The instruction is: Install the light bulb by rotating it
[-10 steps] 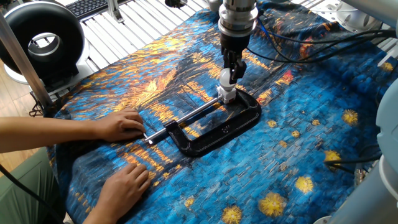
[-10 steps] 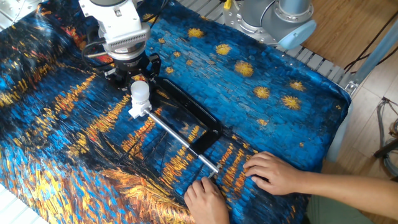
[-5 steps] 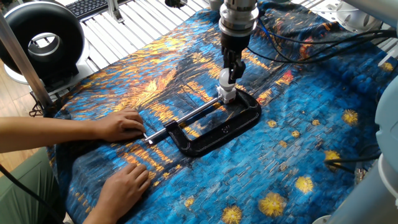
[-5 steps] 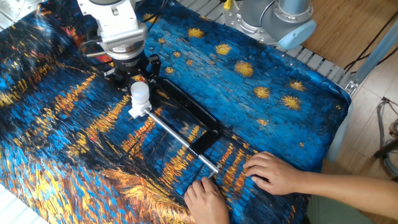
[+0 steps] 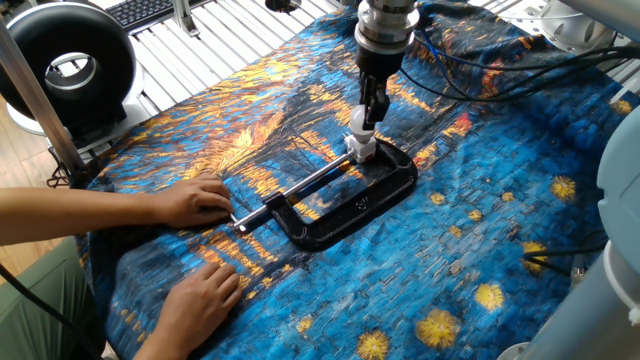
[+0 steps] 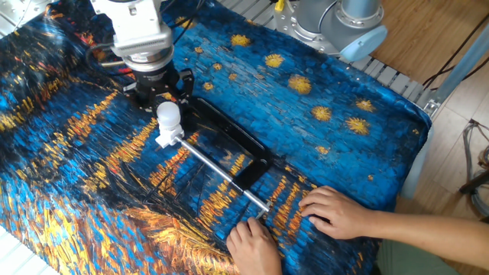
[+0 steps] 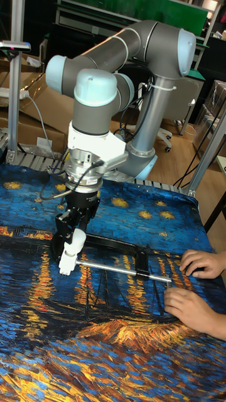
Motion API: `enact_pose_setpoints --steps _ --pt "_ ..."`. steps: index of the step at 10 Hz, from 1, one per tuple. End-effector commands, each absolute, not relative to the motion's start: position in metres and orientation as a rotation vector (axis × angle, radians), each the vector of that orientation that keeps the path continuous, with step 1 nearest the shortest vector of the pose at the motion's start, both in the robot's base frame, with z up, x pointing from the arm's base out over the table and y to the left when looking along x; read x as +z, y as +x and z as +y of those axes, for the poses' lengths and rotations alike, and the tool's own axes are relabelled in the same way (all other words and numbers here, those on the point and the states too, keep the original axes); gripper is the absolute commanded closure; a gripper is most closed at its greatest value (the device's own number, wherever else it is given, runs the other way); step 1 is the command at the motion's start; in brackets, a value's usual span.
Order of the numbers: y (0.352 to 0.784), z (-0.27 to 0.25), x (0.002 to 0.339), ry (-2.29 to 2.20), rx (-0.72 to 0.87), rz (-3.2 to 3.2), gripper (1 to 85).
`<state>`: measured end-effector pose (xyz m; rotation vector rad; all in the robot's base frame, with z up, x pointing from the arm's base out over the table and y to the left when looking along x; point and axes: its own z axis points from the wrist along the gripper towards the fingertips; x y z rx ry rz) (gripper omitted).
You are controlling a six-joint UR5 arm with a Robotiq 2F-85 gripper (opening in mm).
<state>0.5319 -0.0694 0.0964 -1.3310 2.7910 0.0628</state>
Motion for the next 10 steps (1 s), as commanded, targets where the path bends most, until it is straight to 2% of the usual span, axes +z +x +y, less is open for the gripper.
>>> enact_pose_setpoints --steps 1,5,7,10 --pt "0.5391 -0.0692 0.0967 -1.148 0.084 2.837 55.3" --pt "0.5424 -0.0669 0.0969 -0.984 0.11 2.883 59.3" --pt "0.5424 -0.0618 0.0968 -0.911 0.153 2.898 56.3" --pt "0.5437 -0.0641 0.0975 -0.748 0.159 2.946 57.0"
